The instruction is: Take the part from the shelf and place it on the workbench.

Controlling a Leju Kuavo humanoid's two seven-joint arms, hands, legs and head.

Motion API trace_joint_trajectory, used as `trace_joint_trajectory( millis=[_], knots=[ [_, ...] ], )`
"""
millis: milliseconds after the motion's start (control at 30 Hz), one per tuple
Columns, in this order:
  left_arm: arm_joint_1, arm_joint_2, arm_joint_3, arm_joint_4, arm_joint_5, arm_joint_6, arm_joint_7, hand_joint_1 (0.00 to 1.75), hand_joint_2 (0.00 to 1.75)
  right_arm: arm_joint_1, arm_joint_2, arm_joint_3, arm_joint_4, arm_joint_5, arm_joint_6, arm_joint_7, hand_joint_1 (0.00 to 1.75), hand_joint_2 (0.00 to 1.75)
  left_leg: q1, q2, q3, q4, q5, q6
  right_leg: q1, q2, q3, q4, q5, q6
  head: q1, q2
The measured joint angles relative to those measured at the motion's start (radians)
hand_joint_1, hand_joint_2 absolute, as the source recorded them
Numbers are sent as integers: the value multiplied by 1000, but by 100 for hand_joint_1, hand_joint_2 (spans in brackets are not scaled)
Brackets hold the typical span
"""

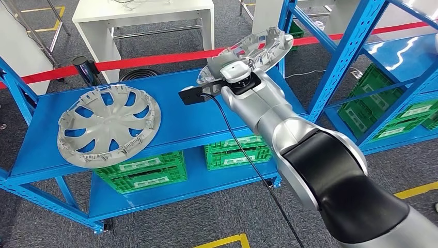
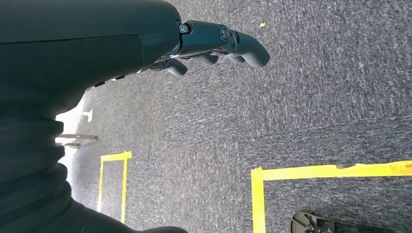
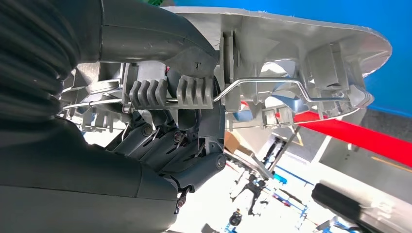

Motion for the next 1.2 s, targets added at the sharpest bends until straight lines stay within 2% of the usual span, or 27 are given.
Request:
trace_joint_trajectory(
  millis=[133, 333, 633, 700, 767, 800, 833, 900, 933, 967, 1000, 1067, 1100, 1133, 1167, 1200],
  knots=[
    [0, 0, 0, 0, 6, -2, -12, 0, 175, -14, -8, 0, 0, 0, 2, 1, 173, 175, 0, 0, 0, 0, 0, 0, 0, 0, 0, 0, 0, 0, 0, 0],
    [0, -2, 1, 0, 26, -4, -42, 0, 175, -19, -12, 5, 0, 11, -3, -46, 173, 175, 0, 0, 0, 0, 0, 0, 0, 0, 0, 0, 0, 0, 0, 0],
    [1, -5, 7, 0, 35, -13, -54, 0, 175, -19, -8, 29, 0, 24, -5, -55, 173, 175, 0, -1, -1, 0, 0, 0, 0, 0, 0, 0, 0, 0, 0, 0],
    [1, -5, 11, 0, 38, -20, -56, 0, 175, -20, 2, 40, 0, 22, -6, -55, 173, 175, -4, -1, 0, 0, 2, 8, -5, 1, 2, -7, 7, 6, 0, 0],
    [0, -6, 14, 0, 39, -26, -56, 0, 175, -23, 17, 47, 0, 17, -7, -57, 173, 175, -1, 3, 8, -22, 18, 19, -6, 1, 3, -14, 9, 14, 0, 0],
    [-1, -8, 15, 0, 39, -28, -55, 0, 175, -25, 24, 49, 0, 15, -7, -58, 173, 175, 2, 6, 13, -36, 28, 22, -5, 1, -3, -4, -4, 17, 1, 0],
    [-2, -9, 16, 0, 39, -29, -54, 0, 175, -26, 30, 50, 0, 12, -8, -61, 173, 175, 6, 9, 15, -48, 36, 23, -5, 1, -17, 28, -28, 20, 2, 0],
    [-3, -10, 17, -1, 41, -28, -52, 0, 175, -26, 42, 53, 0, 8, -10, -65, 173, 175, 8, 13, 12, -50, 41, 25, -12, 0, -66, 148, -92, 29, 3, 0],
    [-3, -10, 18, -1, 42, -26, -50, 0, 175, -23, 47, 54, 0, 7, -11, -66, 173, 175, 10, 14, 9, -48, 42, 25, -17, -1, -91, 209, -114, 34, 3, 0],
    [-3, -10, 19, -1, 43, -24, -48, 0, 175, -20, 52, 55, 0, 6, -12, -67, 173, 175, 13, 15, 6, -45, 41, 23, -22, -1, -104, 245, -121, 40, 3, 0],
    [-4, -10, 20, -1, 45, -23, -44, 0, 175, -17, 56, 56, 0, 6, -12, -68, 173, 175, 18, 14, 2, -39, 40, 19, -29, -2, -98, 242, -106, 47, 3, 0],
    [-4, -10, 23, -1, 49, -22, -37, 0, 175, -15, 64, 57, 0, 6, -12, -69, 173, 175, 30, 12, -10, -18, 33, 2, -42, -6, -37, 131, -54, 64, 4, 0],
    [-4, -9, 24, -1, 51, -21, -34, 0, 175, -16, 70, 58, 0, 6, -13, -69, 173, 175, 35, 11, -20, -6, 29, -10, -44, -3, -8, 76, -34, 66, 5, 0],
    [-4, -9, 25, -2, 52, -21, -32, 0, 175, -16, 75, 58, 0, 6, -14, -69, 173, 175, 36, 9, -28, 5, 27, -22, -44, 0, 8, 44, -27, 62, 7, 0],
    [-4, -9, 25, -2, 53, -21, -30, 0, 175, -16, 80, 58, 0, 6, -16, -69, 173, 175, 35, 7, -34, 12, 27, -32, -42, 4, 9, 35, -32, 52, 8, 0],
    [-4, -10, 26, -2, 53, -21, -27, 0, 175, -16, 85, 58, 0, 5, -18, -69, 173, 175, 34, 5, -38, 13, 30, -42, -38, 8, 2, 42, -30, 37, 9, 0]
  ],
)
